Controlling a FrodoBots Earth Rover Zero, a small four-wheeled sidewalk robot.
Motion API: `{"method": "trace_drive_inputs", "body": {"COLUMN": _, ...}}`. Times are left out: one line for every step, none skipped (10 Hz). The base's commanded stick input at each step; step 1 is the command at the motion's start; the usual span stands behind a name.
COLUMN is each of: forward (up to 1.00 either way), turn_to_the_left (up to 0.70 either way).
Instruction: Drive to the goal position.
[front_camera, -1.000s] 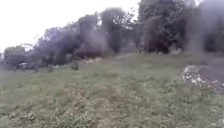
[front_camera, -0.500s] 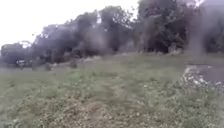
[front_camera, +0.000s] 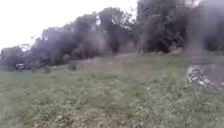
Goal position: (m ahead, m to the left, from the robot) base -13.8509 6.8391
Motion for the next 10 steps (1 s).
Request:
{"method": "trace_drive_inputs", "body": {"forward": 0.45, "turn_to_the_left": 0.00}}
{"method": "trace_drive_inputs", "body": {"forward": 0.45, "turn_to_the_left": 0.00}}
{"method": "trace_drive_inputs", "body": {"forward": 0.45, "turn_to_the_left": 0.00}}
{"method": "trace_drive_inputs", "body": {"forward": 0.45, "turn_to_the_left": 0.00}}
{"method": "trace_drive_inputs", "body": {"forward": 0.45, "turn_to_the_left": 0.00}}
{"method": "trace_drive_inputs", "body": {"forward": 0.45, "turn_to_the_left": 0.00}}
{"method": "trace_drive_inputs", "body": {"forward": 0.45, "turn_to_the_left": 0.00}}
{"method": "trace_drive_inputs", "body": {"forward": 0.45, "turn_to_the_left": 0.00}}
{"method": "trace_drive_inputs", "body": {"forward": 0.45, "turn_to_the_left": 0.00}}
{"method": "trace_drive_inputs", "body": {"forward": 0.45, "turn_to_the_left": 0.00}}
